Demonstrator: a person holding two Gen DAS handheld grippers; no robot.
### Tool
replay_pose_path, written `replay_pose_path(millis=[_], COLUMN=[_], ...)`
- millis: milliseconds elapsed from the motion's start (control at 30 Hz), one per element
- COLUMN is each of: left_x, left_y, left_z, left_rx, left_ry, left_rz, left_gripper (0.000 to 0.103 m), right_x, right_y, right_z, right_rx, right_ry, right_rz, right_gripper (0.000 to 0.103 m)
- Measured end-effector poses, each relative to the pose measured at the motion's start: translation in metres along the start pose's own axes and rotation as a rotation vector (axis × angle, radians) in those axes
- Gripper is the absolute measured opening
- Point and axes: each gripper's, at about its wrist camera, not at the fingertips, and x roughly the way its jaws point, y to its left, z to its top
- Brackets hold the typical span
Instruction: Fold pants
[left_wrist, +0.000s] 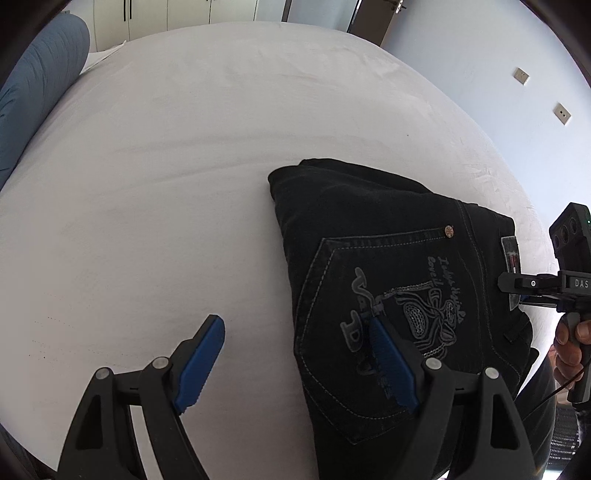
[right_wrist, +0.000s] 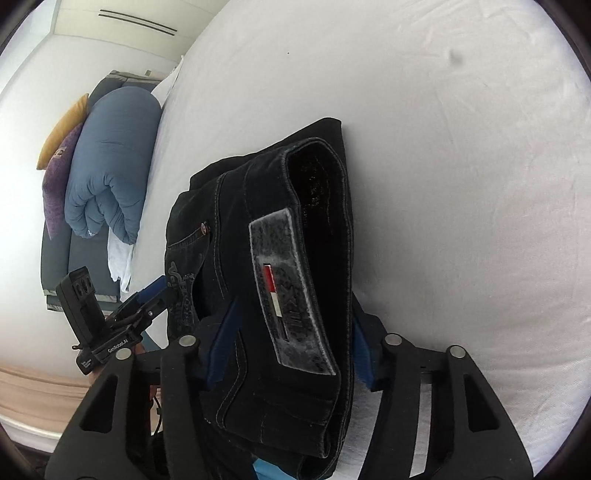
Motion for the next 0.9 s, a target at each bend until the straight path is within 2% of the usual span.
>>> replay_pose_path(millis=[67, 167, 200, 267, 400, 500, 533, 700, 833, 900], left_x=[0.003, 0.009, 0.009, 0.011, 0.012, 0.013, 0.013, 0.011, 0.007, 0.0], left_y=[-0.006, -0.014, -0.016, -0.019, -0.026, -0.031, -0.033, -0.043, -0.046, -0.046], left_z=[-0.001, 0.0, 0.0, 0.001, 0.004, 0.008, 0.009, 0.014, 0.017, 0.016], left_rx=[0.013, 0.037, 0.038, 0.043, 0.072, 0.083, 0.09, 0.112, 0.102, 0.085], left_ry=[0.014, 0.029, 0.031, 0.041, 0.047, 0.048, 0.05, 0.048, 0.039, 0.02], left_rz=[-0.01, -0.021, -0.026, -0.04, -0.025, -0.022, -0.017, 0.009, 0.019, 0.013], left_gripper=[0.081, 0.075, 0.073, 0.062, 0.057, 0.049, 0.047, 0.033, 0.021, 0.019], right_x=[0.0, 0.0, -0.002, -0.006, -0.005, -0.001, 0.002, -0.002, -0.009, -0.016], right_y=[-0.003, 0.0, 0.001, 0.005, 0.02, 0.034, 0.038, 0.048, 0.074, 0.081], right_z=[-0.001, -0.003, -0.003, -0.003, -0.002, -0.003, -0.004, -0.006, -0.013, -0.013], right_rx=[0.012, 0.001, -0.009, -0.03, -0.063, -0.128, -0.153, -0.244, -0.349, -0.359], right_ry=[-0.003, -0.003, -0.001, 0.005, 0.019, 0.029, 0.034, 0.034, 0.005, -0.021], right_rz=[-0.003, -0.023, -0.037, -0.068, -0.137, -0.205, -0.225, -0.265, -0.305, -0.291], right_gripper=[0.04, 0.04, 0.04, 0.04, 0.04, 0.039, 0.038, 0.019, 0.015, 0.015])
